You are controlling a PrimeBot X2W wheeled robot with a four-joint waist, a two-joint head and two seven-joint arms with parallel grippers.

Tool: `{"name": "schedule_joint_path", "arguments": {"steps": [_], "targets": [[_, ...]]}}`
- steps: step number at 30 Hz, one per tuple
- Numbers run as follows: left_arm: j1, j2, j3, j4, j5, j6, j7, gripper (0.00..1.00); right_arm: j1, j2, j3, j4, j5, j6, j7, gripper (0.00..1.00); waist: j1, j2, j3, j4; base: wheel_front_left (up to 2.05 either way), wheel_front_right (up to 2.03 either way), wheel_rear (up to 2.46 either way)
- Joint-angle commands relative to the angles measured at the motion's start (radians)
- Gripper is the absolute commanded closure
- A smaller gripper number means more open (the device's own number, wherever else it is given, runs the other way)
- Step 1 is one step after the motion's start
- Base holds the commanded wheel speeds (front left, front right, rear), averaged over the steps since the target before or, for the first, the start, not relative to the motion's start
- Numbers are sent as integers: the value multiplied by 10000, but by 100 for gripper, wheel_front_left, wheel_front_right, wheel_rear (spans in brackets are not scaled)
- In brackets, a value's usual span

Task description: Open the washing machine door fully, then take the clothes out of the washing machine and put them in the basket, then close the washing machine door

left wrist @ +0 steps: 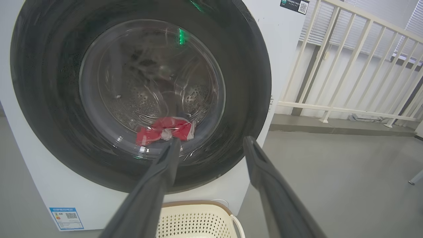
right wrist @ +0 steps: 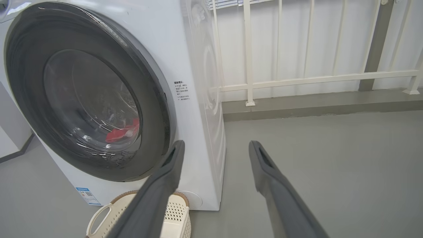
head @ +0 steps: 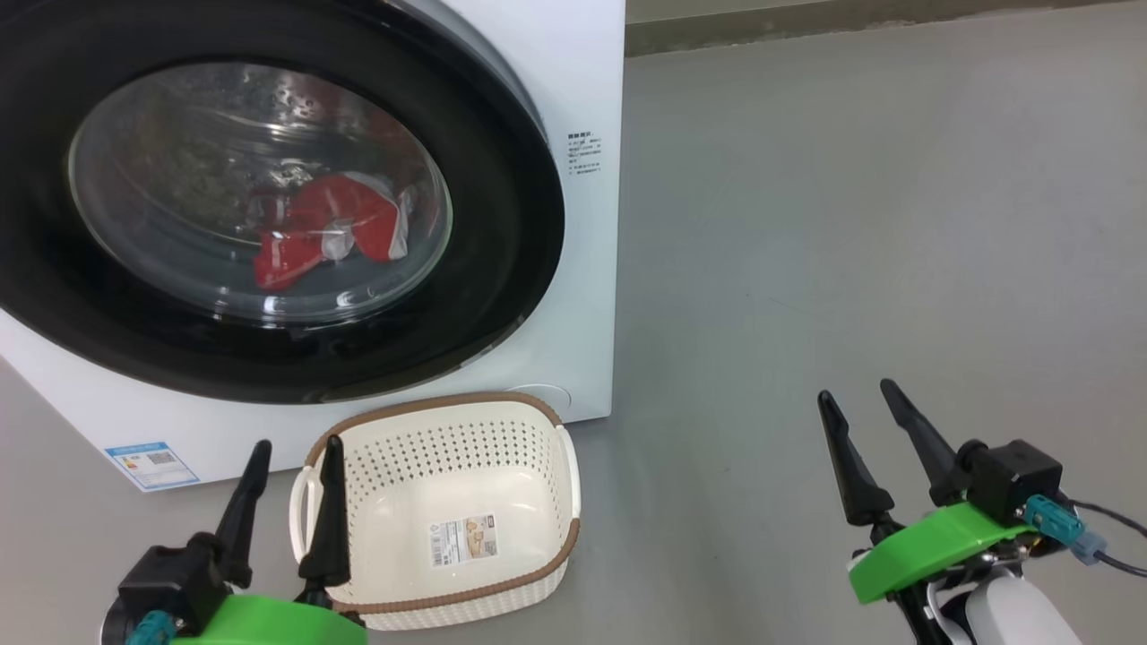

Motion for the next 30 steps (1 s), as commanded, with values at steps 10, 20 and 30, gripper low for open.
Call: {"name": "schedule_joint_path", "arguments": {"steps": [10,20,30], "targets": [[-597,244,148,-375,1403,126,-420,0,-653,-177,327,-349,-1350,-9,-414,0,0,0,-6,-44,0,0,0],[-588,248,182,-275,1648,118,-473,0,-639,-147,292,-393,-1589,-9,-467,0,0,0,39,-39,0,0,0],[-634,248,137,-214,1654,97,-473,0,-627,-152,314,-429,-1605,-9,-467,9,0,0,150,36,0,0,0]]}}
